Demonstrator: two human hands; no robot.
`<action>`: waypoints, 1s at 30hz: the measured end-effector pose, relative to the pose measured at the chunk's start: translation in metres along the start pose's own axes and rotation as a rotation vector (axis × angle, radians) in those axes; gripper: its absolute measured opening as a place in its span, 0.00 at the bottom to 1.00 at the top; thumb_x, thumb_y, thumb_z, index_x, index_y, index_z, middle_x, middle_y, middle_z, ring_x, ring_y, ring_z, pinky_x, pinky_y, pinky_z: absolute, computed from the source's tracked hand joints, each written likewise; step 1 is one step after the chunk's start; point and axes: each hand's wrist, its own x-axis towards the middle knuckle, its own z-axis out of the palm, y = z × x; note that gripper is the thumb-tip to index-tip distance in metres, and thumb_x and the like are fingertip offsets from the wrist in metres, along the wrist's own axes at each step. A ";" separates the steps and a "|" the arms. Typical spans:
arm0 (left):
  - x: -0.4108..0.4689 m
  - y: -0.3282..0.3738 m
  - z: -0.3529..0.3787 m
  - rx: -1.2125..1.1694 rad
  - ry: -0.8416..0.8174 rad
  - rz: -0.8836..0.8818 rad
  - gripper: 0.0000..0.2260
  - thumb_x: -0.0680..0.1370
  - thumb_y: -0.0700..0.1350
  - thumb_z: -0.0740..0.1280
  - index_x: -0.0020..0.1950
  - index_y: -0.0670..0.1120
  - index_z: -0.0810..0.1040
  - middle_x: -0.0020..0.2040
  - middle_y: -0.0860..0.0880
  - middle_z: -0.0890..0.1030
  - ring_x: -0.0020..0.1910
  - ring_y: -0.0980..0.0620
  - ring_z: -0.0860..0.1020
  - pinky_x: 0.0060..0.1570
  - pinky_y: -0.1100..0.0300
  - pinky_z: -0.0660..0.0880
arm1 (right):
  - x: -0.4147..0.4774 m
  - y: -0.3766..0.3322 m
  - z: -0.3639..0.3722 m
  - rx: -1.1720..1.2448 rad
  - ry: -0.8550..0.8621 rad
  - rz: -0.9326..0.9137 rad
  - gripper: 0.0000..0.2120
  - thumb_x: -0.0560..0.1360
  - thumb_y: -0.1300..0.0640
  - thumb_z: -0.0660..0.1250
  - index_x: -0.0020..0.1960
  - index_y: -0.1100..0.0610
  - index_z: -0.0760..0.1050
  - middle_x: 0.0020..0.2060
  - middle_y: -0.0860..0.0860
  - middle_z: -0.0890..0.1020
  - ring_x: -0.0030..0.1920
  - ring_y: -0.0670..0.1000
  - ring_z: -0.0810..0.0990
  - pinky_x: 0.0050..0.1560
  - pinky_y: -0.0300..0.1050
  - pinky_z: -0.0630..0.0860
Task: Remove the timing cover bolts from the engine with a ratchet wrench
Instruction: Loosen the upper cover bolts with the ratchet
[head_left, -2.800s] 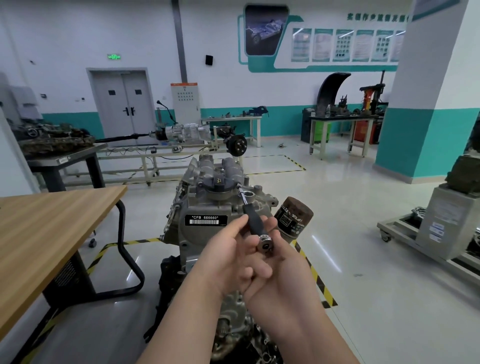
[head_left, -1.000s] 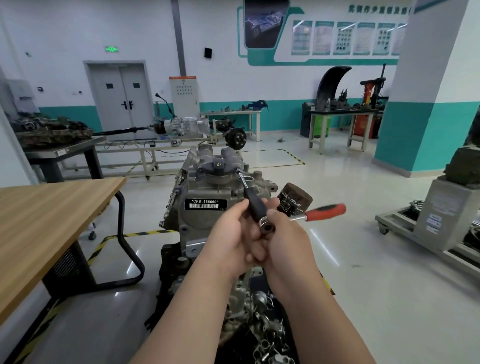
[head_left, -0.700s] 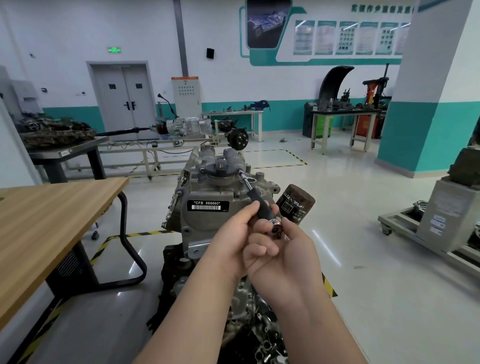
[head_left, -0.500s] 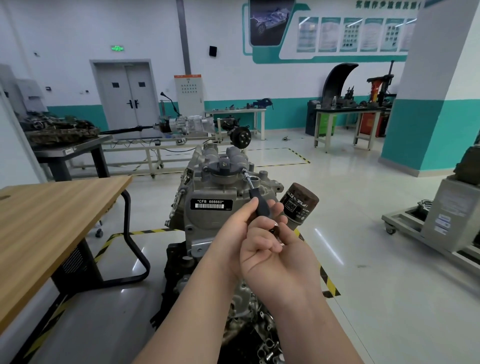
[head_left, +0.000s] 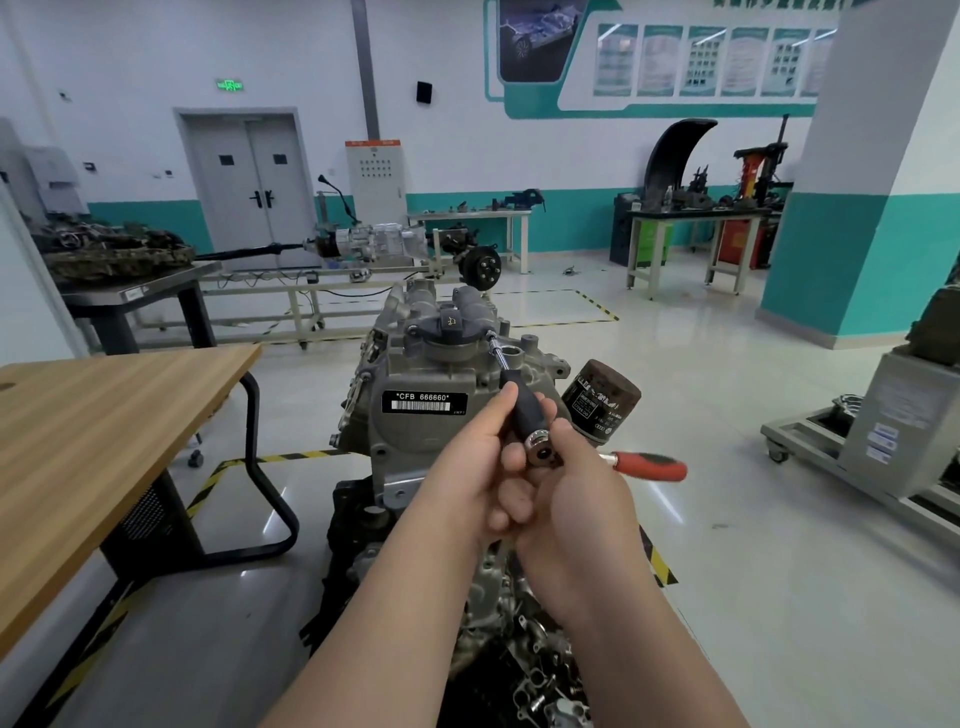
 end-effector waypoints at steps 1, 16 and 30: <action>0.001 -0.001 0.000 -0.016 -0.003 0.003 0.17 0.69 0.61 0.68 0.36 0.49 0.85 0.32 0.50 0.71 0.30 0.54 0.72 0.30 0.63 0.63 | 0.001 0.001 -0.001 -0.147 0.027 -0.048 0.26 0.83 0.51 0.55 0.31 0.53 0.81 0.24 0.52 0.72 0.19 0.48 0.64 0.24 0.43 0.66; 0.004 -0.003 0.003 -0.070 -0.054 0.052 0.24 0.81 0.55 0.60 0.33 0.45 0.86 0.32 0.48 0.83 0.30 0.53 0.82 0.28 0.65 0.77 | -0.005 -0.027 0.001 -1.794 0.132 -0.540 0.14 0.81 0.50 0.53 0.63 0.55 0.57 0.35 0.47 0.73 0.33 0.52 0.71 0.27 0.42 0.60; 0.000 -0.001 -0.003 -0.183 0.004 0.109 0.22 0.82 0.54 0.56 0.44 0.42 0.84 0.47 0.46 0.83 0.44 0.50 0.82 0.50 0.57 0.76 | 0.010 0.001 -0.006 -0.864 0.058 -0.308 0.12 0.79 0.50 0.59 0.62 0.47 0.65 0.53 0.46 0.79 0.49 0.45 0.79 0.49 0.42 0.74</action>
